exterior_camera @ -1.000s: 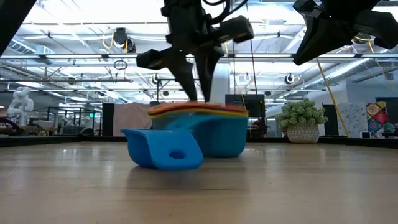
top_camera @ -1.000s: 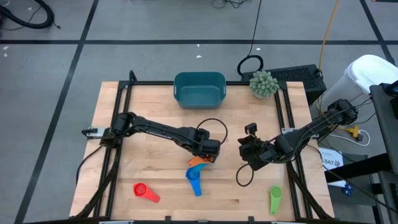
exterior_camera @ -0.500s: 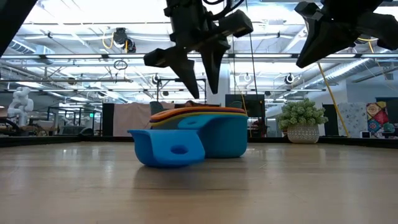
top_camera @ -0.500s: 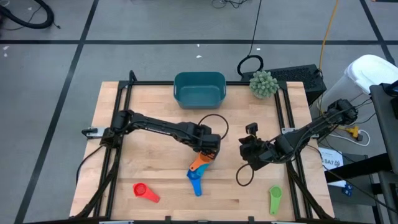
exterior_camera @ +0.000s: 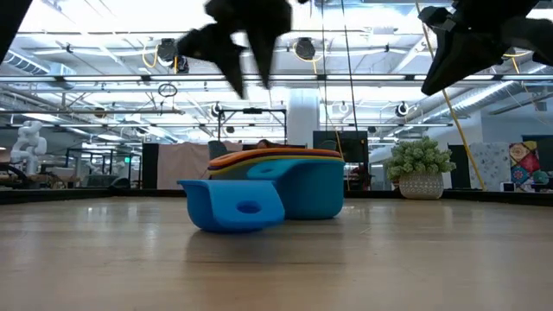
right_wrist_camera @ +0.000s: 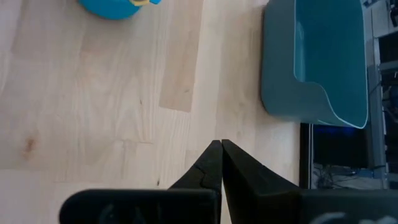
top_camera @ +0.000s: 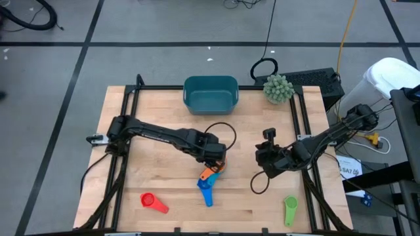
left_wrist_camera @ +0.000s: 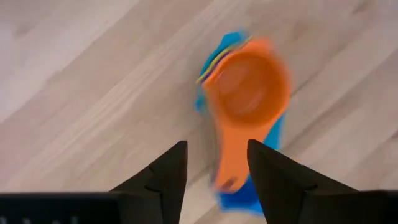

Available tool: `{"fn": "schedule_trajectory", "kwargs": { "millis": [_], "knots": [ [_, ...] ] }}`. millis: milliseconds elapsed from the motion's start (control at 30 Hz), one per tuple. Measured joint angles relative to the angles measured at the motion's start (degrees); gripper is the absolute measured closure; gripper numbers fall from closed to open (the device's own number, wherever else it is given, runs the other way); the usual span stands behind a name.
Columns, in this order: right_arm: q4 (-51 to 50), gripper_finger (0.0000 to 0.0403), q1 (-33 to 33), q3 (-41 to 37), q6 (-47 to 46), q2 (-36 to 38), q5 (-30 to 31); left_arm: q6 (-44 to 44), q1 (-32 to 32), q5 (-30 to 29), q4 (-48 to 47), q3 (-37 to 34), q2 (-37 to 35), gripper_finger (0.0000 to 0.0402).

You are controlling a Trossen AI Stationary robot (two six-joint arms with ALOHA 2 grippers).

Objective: Nest measuring cups in basket
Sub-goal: Stack the nest measuring cups on top of the light blue measuring cup

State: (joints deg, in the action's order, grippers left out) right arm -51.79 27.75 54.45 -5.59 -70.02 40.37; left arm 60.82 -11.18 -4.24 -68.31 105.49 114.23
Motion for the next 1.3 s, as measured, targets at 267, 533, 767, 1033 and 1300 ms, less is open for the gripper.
{"fn": "schedule_trajectory", "kwargs": {
  "millis": [267,533,767,1033,1300],
  "knots": [
    [-1.2,0.0403,0.0,-0.1,-0.9,4.0,0.1,4.9,-7.0,3.2,0.0,0.0,-0.7,0.0231],
    [3.3,0.0403,0.0,-0.1,2.2,6.1,0.0,0.3,-2.1,-1.9,-1.6,0.0,-0.6,0.0231],
    [3.1,0.0403,0.0,-0.1,2.4,6.1,-0.1,-10.2,3.5,0.3,3.0,0.0,-0.6,0.0231],
    [3.1,0.0403,0.0,-0.1,2.4,6.1,-0.1,-17.4,2.5,2.0,7.6,0.0,0.6,0.0234],
    [3.7,0.0403,0.0,-0.1,2.3,6.1,-0.1,-22.6,0.7,1.9,8.8,-0.1,2.9,0.0374]
  ]
}}
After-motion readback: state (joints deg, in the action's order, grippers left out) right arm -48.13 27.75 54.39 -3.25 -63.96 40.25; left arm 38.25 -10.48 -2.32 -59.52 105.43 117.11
